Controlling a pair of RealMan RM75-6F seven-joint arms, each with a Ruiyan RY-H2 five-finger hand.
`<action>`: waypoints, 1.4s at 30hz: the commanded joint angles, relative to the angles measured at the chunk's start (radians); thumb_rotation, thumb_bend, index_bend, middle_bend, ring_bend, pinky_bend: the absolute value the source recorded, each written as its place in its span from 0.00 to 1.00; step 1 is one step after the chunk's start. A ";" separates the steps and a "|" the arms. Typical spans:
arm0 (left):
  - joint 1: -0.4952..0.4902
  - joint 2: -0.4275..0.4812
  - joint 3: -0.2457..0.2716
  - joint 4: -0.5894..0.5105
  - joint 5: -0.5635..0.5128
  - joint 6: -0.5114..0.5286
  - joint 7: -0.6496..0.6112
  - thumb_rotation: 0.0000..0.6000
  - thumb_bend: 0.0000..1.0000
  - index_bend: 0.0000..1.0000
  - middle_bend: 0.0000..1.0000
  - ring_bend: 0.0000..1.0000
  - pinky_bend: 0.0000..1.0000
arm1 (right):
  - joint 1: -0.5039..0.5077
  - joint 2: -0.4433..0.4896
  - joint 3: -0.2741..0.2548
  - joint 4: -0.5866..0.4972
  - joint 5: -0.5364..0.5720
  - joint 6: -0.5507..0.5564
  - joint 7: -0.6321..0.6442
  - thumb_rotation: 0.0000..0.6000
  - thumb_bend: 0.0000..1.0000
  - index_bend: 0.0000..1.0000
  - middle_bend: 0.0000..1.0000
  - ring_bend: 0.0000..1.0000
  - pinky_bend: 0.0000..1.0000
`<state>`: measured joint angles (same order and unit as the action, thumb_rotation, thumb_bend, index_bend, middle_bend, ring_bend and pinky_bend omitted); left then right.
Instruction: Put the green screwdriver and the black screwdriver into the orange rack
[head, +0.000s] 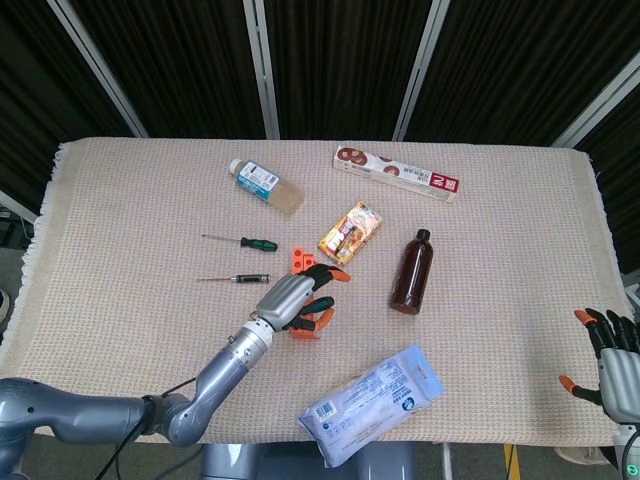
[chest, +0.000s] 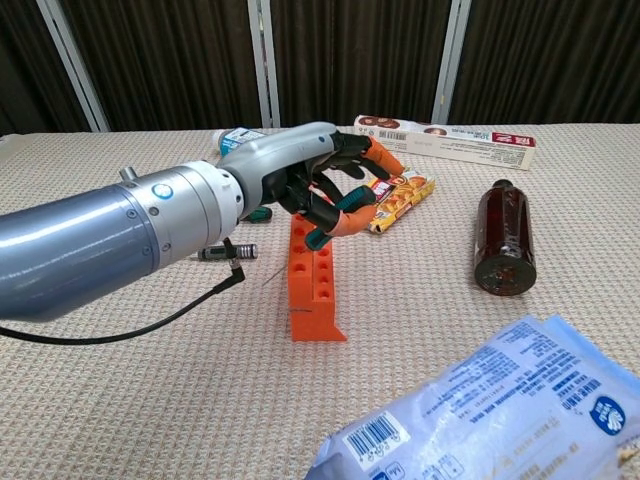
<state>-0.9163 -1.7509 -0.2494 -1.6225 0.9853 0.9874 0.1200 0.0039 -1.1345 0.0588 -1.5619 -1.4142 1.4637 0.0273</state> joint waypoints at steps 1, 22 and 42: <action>0.000 -0.036 0.010 0.016 0.002 0.033 0.049 1.00 0.47 0.22 0.15 0.11 0.26 | -0.001 -0.001 0.000 0.001 0.000 0.000 0.001 1.00 0.00 0.14 0.11 0.00 0.03; -0.002 -0.079 -0.016 0.042 -0.038 -0.008 0.079 1.00 0.72 0.32 0.39 0.29 0.36 | -0.008 -0.003 0.003 0.018 0.005 0.004 0.025 1.00 0.00 0.14 0.11 0.00 0.03; 0.068 -0.031 -0.009 0.030 0.126 -0.009 -0.111 1.00 0.91 0.43 0.62 0.39 0.36 | -0.011 -0.005 0.008 0.022 0.002 0.009 0.033 1.00 0.00 0.14 0.11 0.00 0.03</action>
<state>-0.8585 -1.7935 -0.2630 -1.5869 1.0889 0.9801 0.0309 -0.0069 -1.1395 0.0670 -1.5400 -1.4124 1.4724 0.0599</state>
